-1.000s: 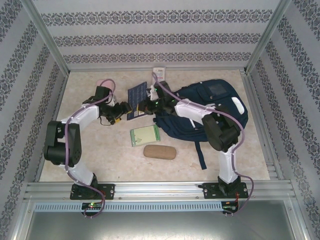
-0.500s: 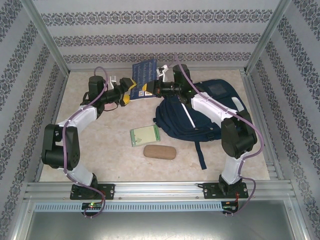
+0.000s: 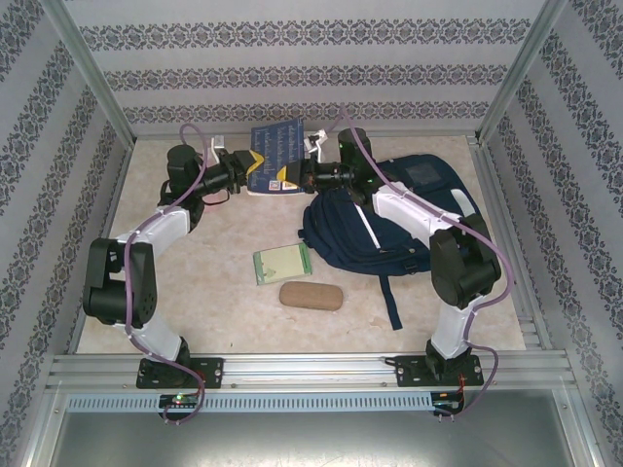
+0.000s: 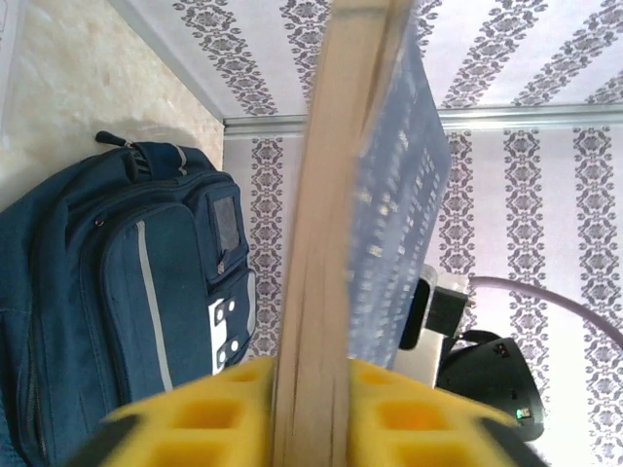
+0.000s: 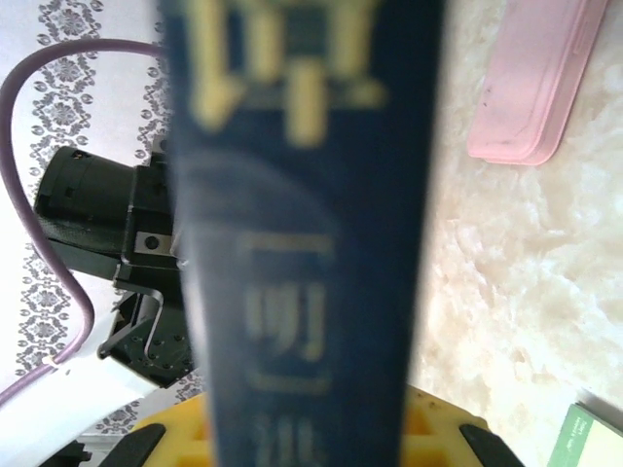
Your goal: Pack books, pencil case, and school supplies into a backpack
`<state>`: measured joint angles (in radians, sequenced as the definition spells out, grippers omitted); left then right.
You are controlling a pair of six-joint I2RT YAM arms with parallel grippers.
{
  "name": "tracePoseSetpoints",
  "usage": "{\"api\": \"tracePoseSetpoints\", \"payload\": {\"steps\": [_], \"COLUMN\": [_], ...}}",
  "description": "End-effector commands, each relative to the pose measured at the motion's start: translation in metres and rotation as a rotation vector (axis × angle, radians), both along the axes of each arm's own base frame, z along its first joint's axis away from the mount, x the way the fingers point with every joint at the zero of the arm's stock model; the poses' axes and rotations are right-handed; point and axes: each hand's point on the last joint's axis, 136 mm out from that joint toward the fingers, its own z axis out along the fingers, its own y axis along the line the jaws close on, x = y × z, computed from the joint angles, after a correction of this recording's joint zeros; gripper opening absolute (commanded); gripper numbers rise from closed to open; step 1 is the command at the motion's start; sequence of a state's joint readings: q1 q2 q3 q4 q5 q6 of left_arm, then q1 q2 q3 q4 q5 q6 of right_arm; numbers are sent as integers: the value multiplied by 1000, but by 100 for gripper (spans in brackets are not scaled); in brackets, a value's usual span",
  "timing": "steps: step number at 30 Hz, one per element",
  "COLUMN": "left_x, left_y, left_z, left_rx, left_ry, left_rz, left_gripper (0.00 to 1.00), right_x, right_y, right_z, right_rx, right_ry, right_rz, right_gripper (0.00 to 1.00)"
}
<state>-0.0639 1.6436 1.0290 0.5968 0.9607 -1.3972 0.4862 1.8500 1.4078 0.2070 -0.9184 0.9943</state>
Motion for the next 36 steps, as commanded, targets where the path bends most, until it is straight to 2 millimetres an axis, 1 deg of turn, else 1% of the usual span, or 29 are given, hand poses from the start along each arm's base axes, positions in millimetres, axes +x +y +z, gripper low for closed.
{"api": "tracePoseSetpoints", "payload": {"steps": [1,2,3,4,6,7,8,12,15,16,18,22,27,30,33,36], "left_x": [-11,-13,-14,-15,-19,-20,-22,-32,-37,-38,-40,-43,-47,-50,-51,-52], "left_y": [1,2,2,3,3,4,4,7,8,8,9,10,10,10,10,10], "left_z": [27,27,28,27,26,25,23,20,21,19,17,12,6,2,0,-2], "left_rx": [25,35,43,50,67,77,91,147,171,180,197,209,217,226,231,235], "left_ry": [-84,-85,-86,-83,-78,-78,-75,-68,-72,-67,-61,-49,-36,-25,-22,-18], "left_rz": [-4,0,1,4,2,4,5,9,5,4,6,8,3,-2,-3,1], "left_gripper": [0,0,0,0,0,0,0,0,0,0,0,0,0,0,0,0], "right_x": [-13,-13,-12,-10,-4,-1,1,5,3,2,-2,-6,-8,-5,0,3], "right_y": [-2,-5,-9,-15,-37,-50,-67,-132,-171,-177,-185,-185,-165,-159,-165,-177], "right_z": [19,15,11,5,-11,-18,-29,-56,-74,-78,-91,-117,-140,-153,-166,-173], "right_rx": [12,-7,-34,-71,-201,-280,-384,-746,-946,-982,-1066,-1177,-1260,-1336,-1418,-1489], "right_ry": [-84,-78,-80,-80,-115,-130,-147,-213,-229,-238,-250,-251,-289,-305,-287,-277], "right_rz": [35,28,17,-6,-89,-139,-187,-333,-374,-367,-324,-246,-161,-130,-127,-153], "right_gripper": [16,30,35,38,47,49,49,49,49,49,50,50,50,50,50,49]}}
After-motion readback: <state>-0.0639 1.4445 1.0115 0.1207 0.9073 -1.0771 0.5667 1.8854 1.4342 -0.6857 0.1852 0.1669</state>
